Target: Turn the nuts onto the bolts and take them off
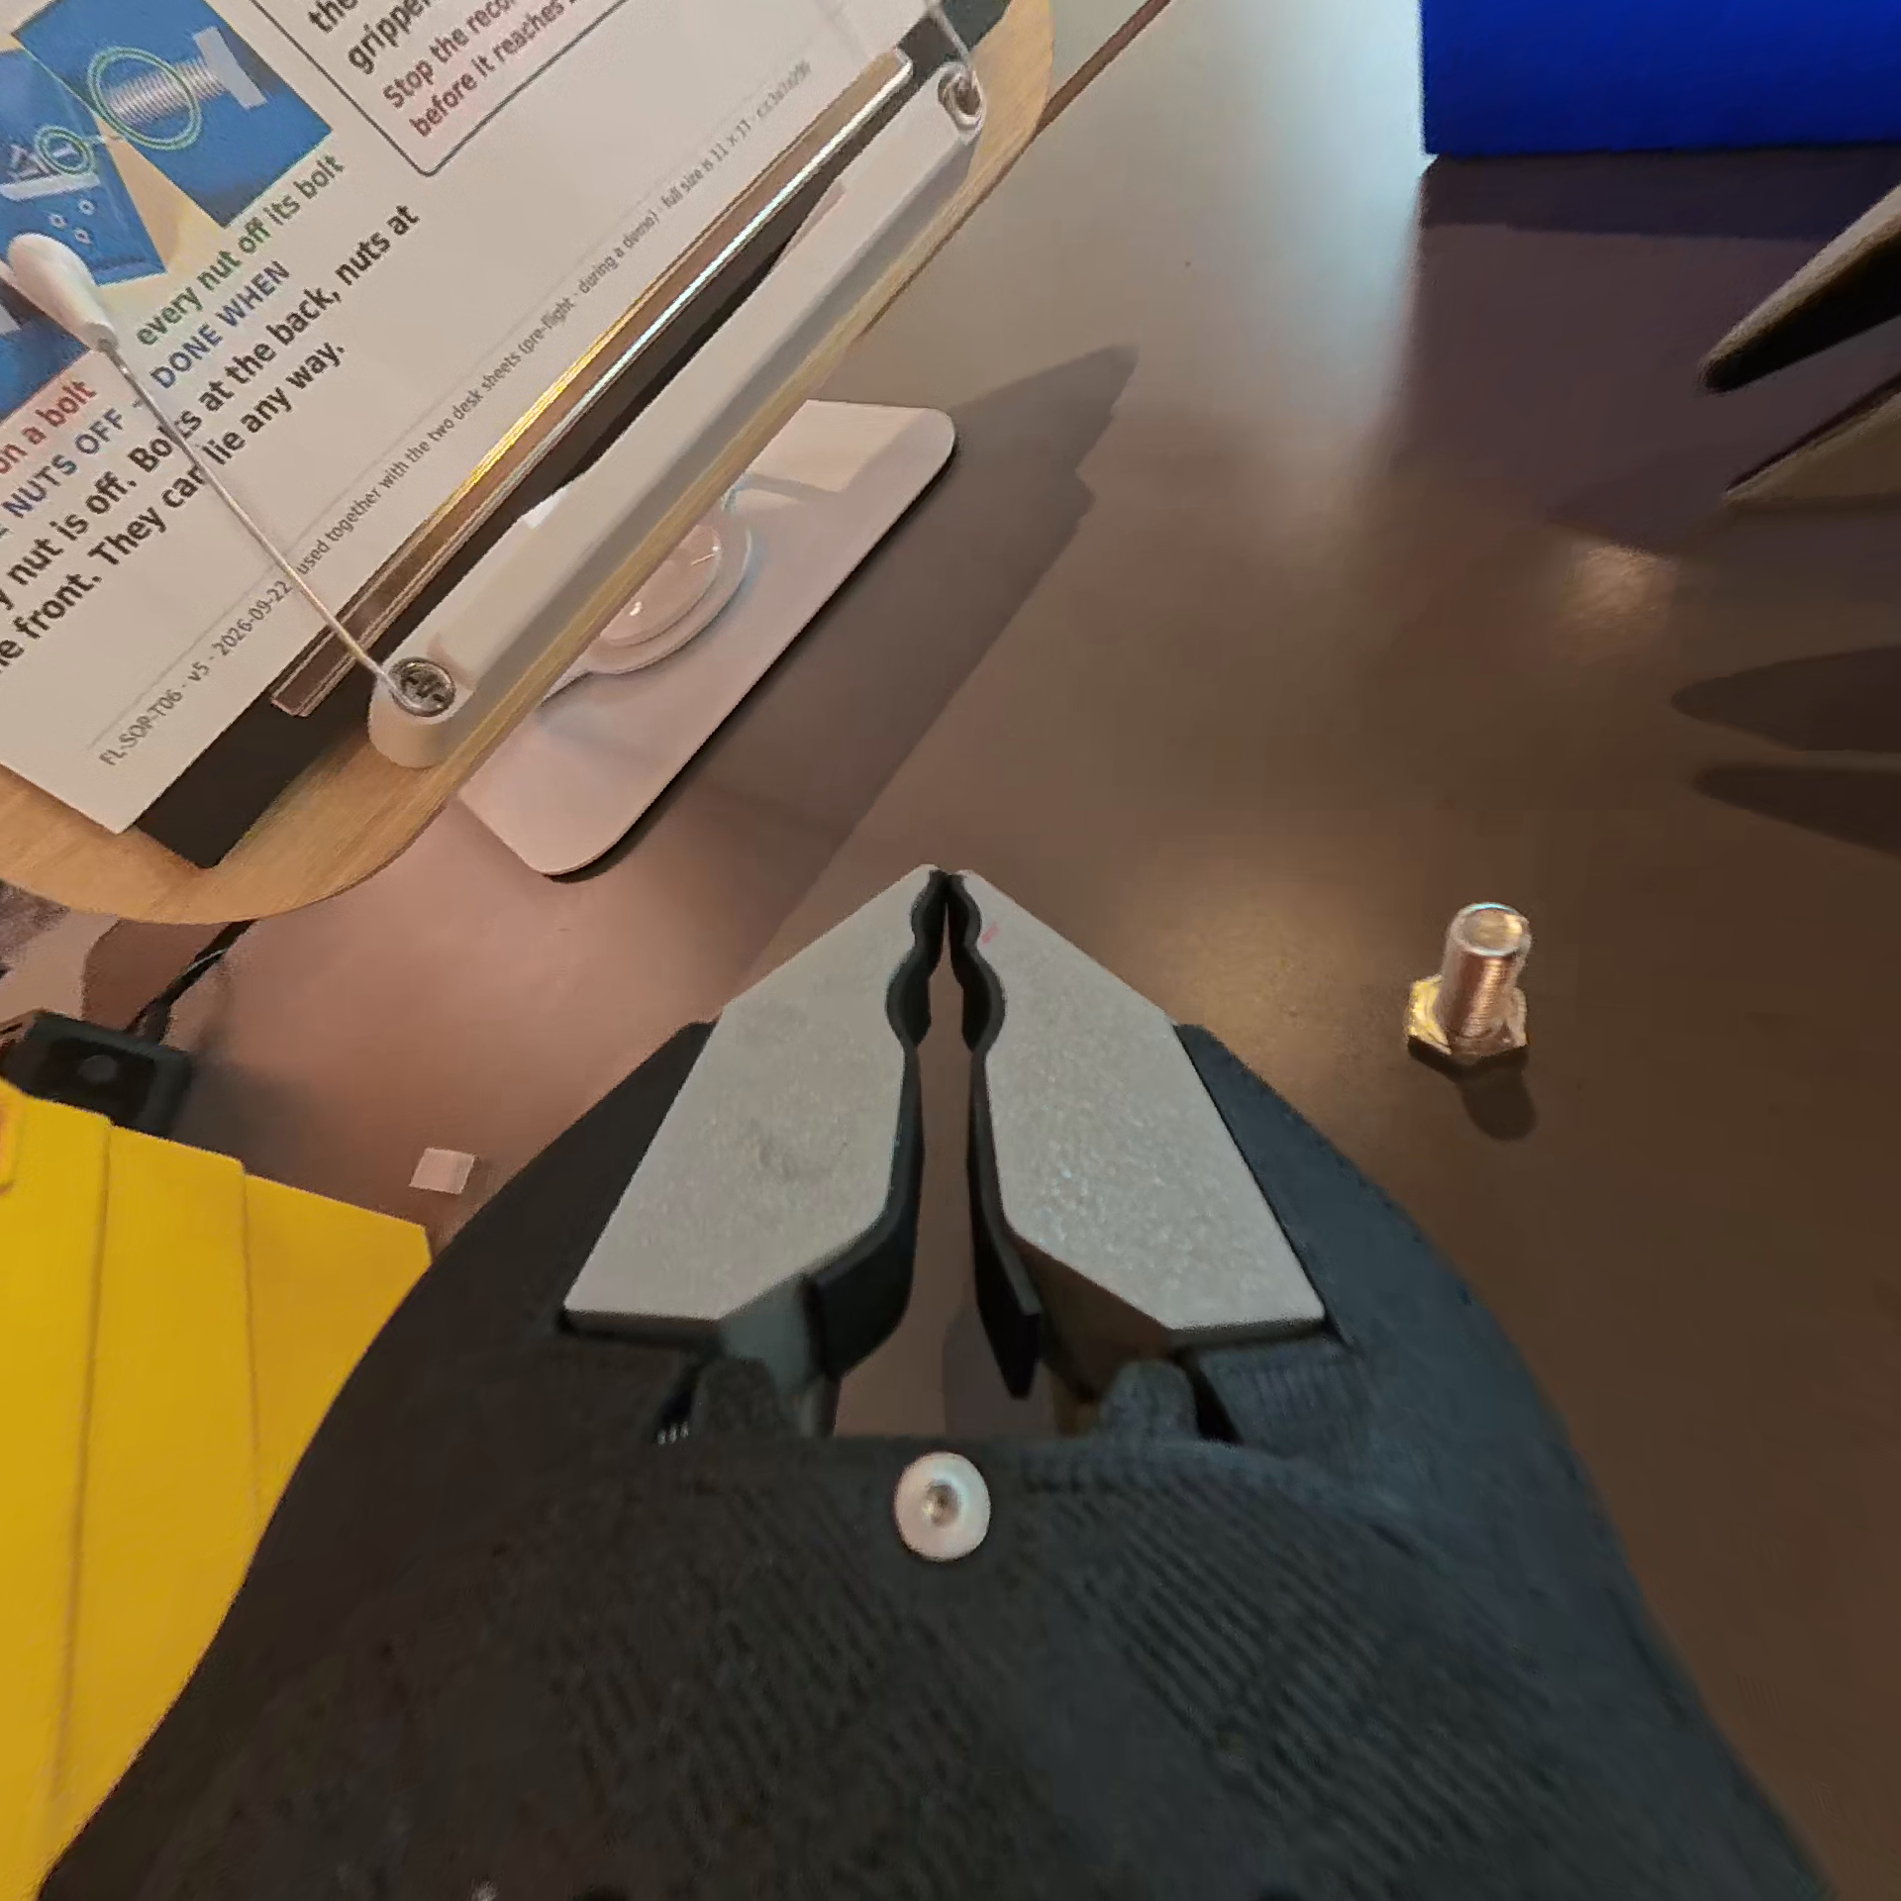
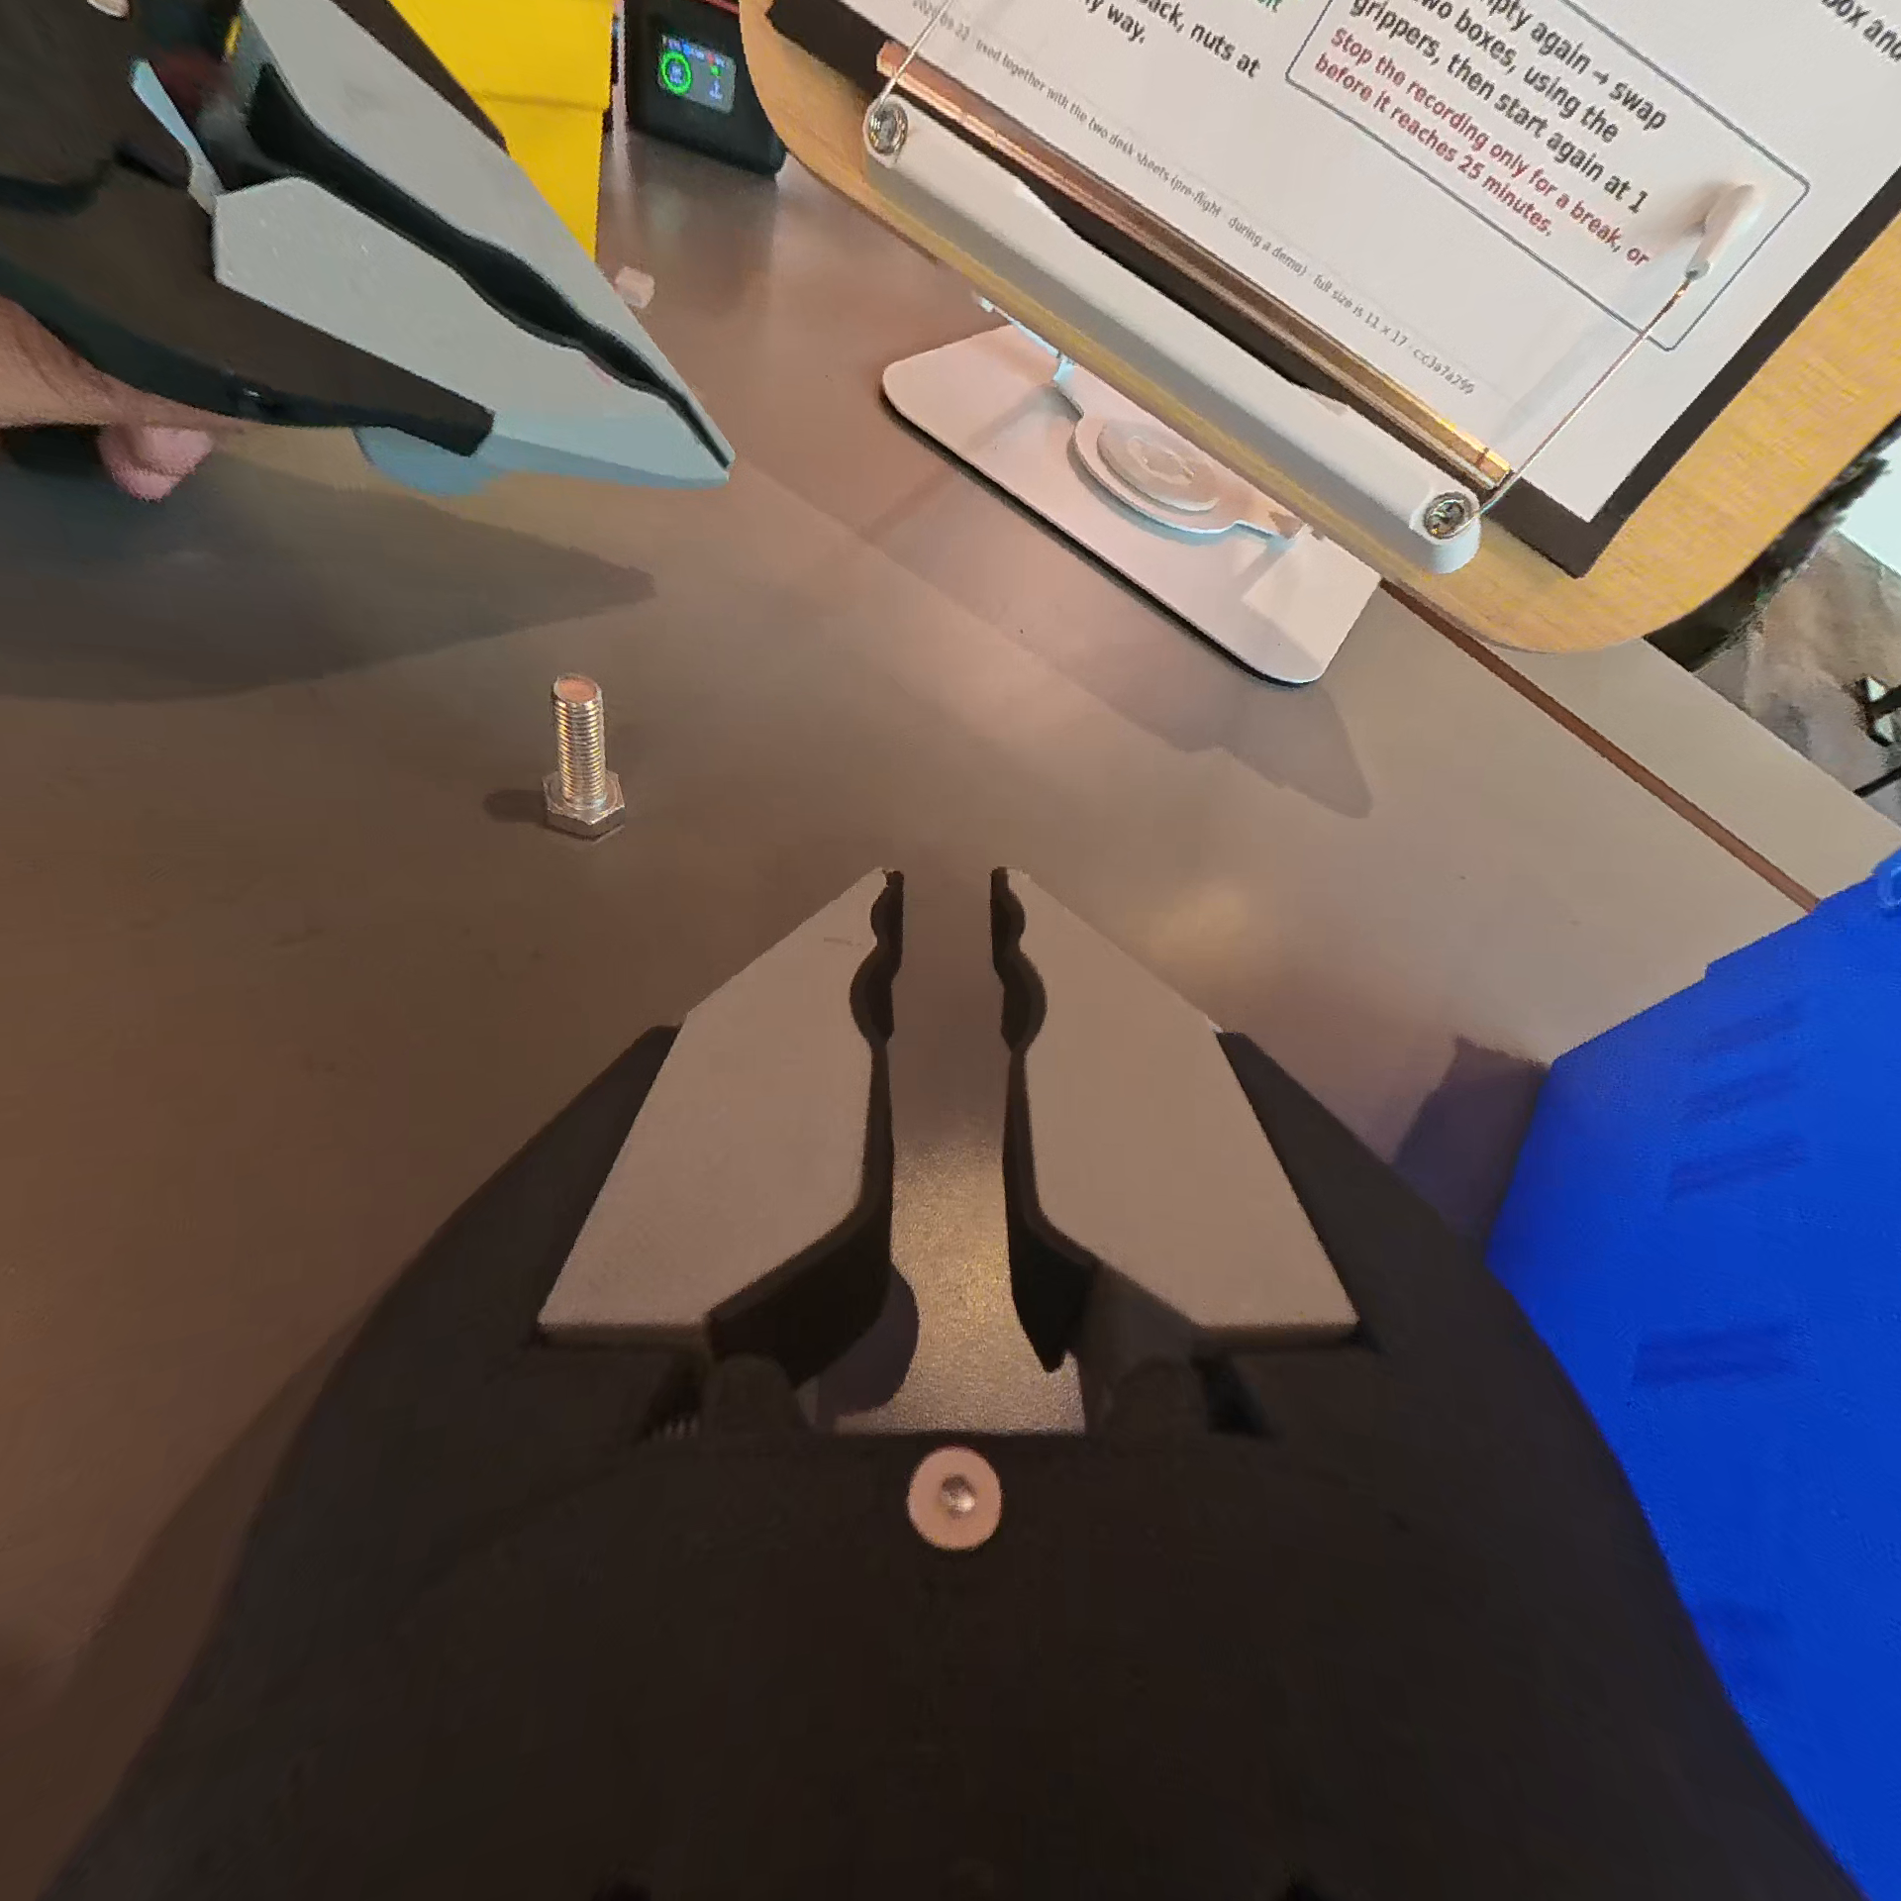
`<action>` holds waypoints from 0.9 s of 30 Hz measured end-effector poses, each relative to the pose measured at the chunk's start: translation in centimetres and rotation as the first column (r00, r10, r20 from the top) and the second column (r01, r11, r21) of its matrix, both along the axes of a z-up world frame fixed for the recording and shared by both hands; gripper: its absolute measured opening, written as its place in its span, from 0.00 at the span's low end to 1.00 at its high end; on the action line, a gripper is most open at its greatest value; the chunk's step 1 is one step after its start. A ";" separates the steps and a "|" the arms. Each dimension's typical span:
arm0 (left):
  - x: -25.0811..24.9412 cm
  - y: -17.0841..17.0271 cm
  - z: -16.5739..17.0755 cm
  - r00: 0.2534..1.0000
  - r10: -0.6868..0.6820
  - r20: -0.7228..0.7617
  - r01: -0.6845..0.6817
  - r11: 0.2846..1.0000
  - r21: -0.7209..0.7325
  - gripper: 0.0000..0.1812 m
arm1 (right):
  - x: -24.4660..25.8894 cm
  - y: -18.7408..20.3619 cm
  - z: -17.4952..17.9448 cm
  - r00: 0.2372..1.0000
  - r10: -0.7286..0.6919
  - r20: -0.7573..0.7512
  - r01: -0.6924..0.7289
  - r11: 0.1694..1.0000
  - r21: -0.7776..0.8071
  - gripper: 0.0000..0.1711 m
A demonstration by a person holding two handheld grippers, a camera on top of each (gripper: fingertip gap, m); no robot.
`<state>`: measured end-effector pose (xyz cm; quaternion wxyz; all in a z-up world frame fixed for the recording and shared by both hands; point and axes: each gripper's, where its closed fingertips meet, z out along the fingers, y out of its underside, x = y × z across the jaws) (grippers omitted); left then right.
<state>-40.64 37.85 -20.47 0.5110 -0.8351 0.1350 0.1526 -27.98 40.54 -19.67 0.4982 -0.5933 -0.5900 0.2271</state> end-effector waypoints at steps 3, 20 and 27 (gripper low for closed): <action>0.4 -0.2 0.6 0.999 -0.029 0.045 0.027 0.999 0.033 0.00 | 0.1 -0.1 0.2 1.000 0.008 -0.016 -0.008 1.000 -0.008 0.09; 2.5 -1.6 1.2 0.969 -0.154 0.191 0.145 0.988 0.060 0.00 | 0.0 -0.3 0.2 1.000 0.022 -0.009 -0.022 0.999 0.027 0.14; 3.3 -2.4 1.6 0.904 -0.229 0.362 0.216 0.973 0.077 0.00 | 0.1 -0.3 0.8 0.998 0.033 -0.060 -0.035 0.999 -0.041 0.19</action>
